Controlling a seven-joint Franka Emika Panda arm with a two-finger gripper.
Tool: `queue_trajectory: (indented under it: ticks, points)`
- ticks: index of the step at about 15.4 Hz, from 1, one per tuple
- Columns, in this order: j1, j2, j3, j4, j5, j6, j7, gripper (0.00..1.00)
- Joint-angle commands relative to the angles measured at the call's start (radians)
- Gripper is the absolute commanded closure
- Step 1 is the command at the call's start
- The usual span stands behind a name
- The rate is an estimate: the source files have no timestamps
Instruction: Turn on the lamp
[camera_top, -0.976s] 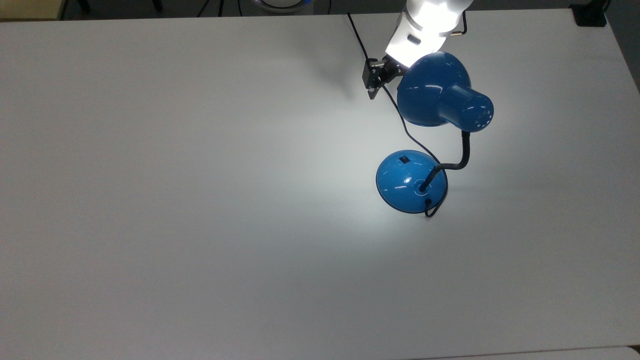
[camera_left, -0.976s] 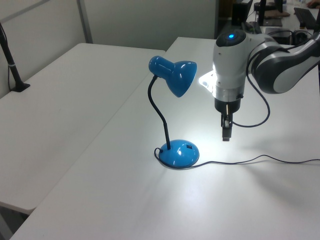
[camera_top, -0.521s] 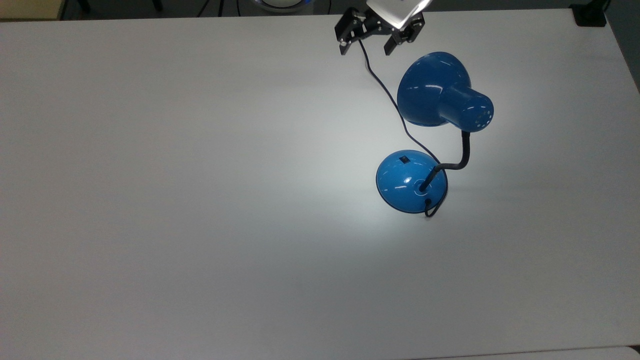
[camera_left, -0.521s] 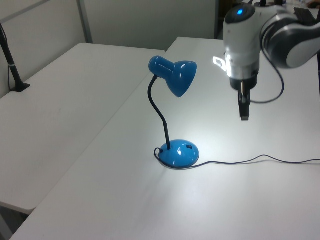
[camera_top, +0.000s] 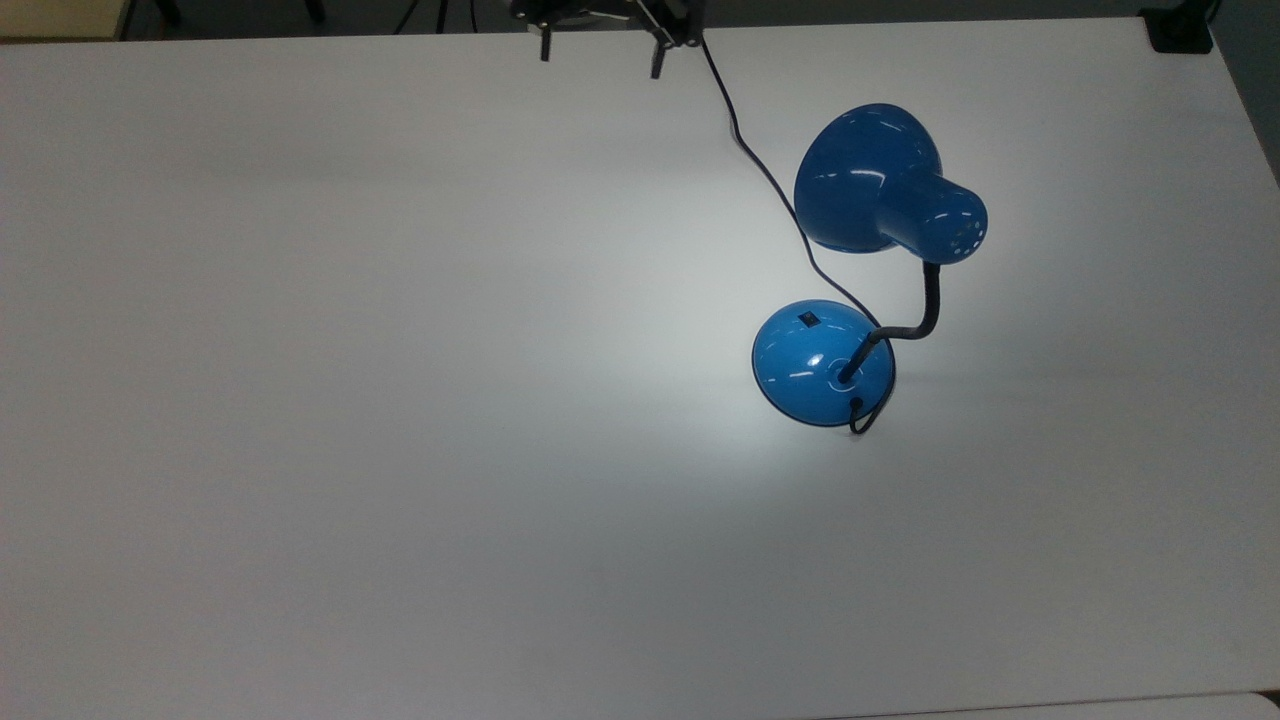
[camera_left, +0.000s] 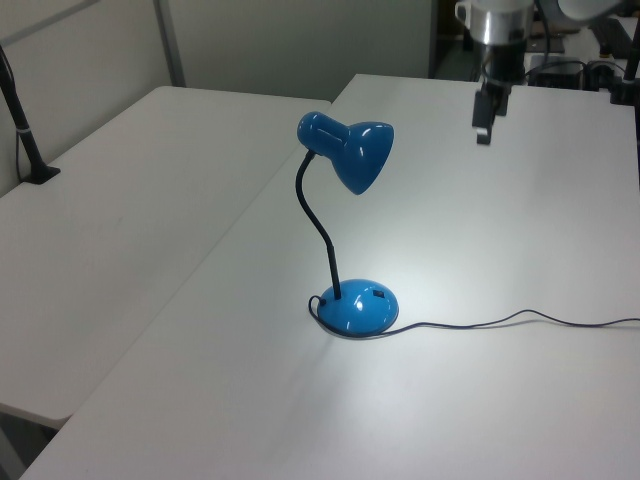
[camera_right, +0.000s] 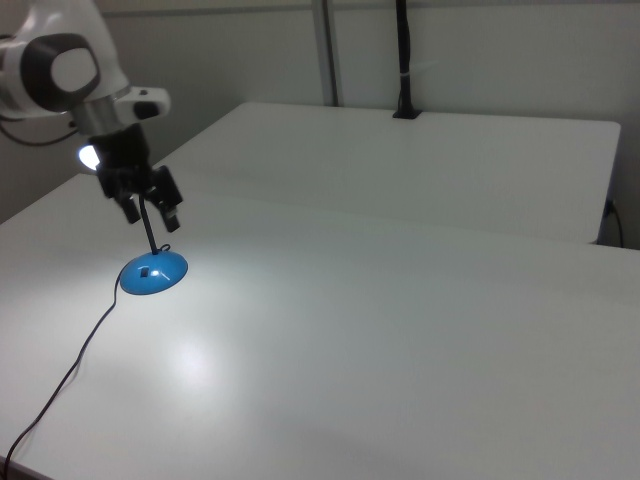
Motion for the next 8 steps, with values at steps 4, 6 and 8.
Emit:
queue_trajectory:
  ticks: [4, 6, 8]
  points:
    - [0.009, 0.076, -0.211, 0.219, 0.099, -0.050, -0.137, 0.00]
    - [-0.001, 0.118, -0.217, 0.299, 0.098, -0.085, -0.130, 0.00]
    - [-0.008, 0.135, -0.210, 0.332, 0.093, -0.100, -0.128, 0.00]
